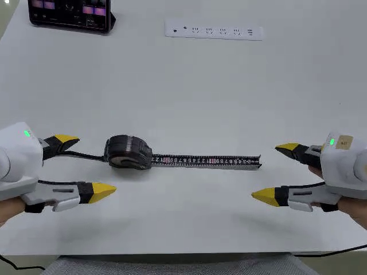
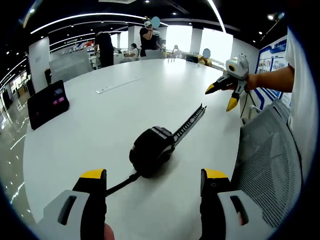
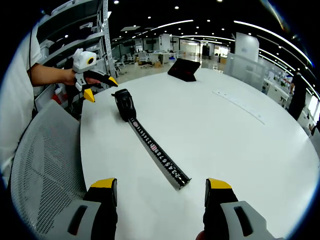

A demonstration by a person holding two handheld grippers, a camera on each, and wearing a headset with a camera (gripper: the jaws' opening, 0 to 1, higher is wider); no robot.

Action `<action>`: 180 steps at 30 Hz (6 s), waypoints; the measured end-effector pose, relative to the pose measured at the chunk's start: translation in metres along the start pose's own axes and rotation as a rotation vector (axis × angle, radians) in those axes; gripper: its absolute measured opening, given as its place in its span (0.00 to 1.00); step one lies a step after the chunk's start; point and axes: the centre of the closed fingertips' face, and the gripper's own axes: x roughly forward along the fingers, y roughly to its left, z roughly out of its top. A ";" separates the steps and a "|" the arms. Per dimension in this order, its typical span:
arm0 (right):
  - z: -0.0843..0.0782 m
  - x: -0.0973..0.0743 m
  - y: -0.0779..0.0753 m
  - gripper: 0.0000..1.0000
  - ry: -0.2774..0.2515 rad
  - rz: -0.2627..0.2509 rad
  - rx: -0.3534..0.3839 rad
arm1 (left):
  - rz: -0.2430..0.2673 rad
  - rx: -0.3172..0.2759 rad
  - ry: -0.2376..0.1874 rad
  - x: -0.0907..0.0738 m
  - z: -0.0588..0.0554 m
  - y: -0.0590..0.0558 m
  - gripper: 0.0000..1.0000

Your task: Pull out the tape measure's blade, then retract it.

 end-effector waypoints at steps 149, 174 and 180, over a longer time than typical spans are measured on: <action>-0.003 -0.001 0.007 0.89 -0.115 -0.077 0.055 | 0.016 -0.192 -0.063 0.028 0.003 -0.034 0.93; -0.006 0.003 -0.006 0.86 -0.110 -0.068 0.052 | 0.066 -0.265 -0.087 0.053 0.017 -0.031 0.90; -0.006 0.004 -0.009 0.83 -0.092 -0.050 0.036 | 0.119 -0.292 -0.096 0.058 0.018 -0.027 0.88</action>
